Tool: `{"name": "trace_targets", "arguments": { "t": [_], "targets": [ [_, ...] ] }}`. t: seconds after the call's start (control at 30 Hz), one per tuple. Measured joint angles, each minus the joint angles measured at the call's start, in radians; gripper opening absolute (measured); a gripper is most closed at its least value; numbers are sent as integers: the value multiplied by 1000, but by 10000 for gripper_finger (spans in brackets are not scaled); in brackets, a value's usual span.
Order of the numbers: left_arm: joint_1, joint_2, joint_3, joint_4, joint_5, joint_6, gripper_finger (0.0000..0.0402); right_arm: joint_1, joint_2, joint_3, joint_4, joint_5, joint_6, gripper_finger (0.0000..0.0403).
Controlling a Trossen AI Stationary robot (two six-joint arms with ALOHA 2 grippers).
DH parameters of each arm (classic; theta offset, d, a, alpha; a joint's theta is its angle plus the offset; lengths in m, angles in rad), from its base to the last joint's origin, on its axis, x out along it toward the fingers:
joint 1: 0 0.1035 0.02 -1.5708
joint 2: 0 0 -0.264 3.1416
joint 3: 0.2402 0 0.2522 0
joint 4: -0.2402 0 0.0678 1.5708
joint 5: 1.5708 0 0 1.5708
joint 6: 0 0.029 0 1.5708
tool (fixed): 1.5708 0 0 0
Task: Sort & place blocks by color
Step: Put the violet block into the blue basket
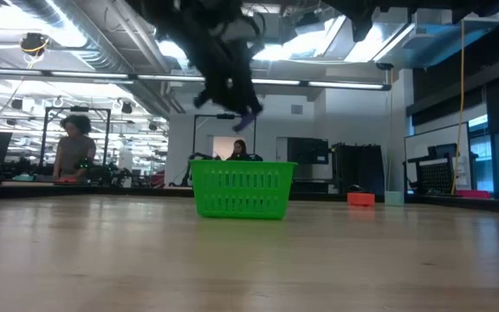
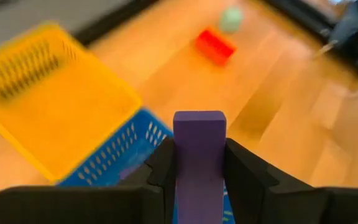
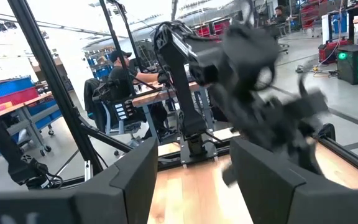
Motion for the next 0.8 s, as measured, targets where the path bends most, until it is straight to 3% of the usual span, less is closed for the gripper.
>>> {"name": "trace_targets", "arguments": {
  "t": [0.4,0.8],
  "targets": [
    [-3,224,0,-1,11,-202,93,0,0,0,-1,0,-1,205],
    [-6,271,0,-7,-19,-264,109,0,0,0,-3,0,0,205]
  ]
}}
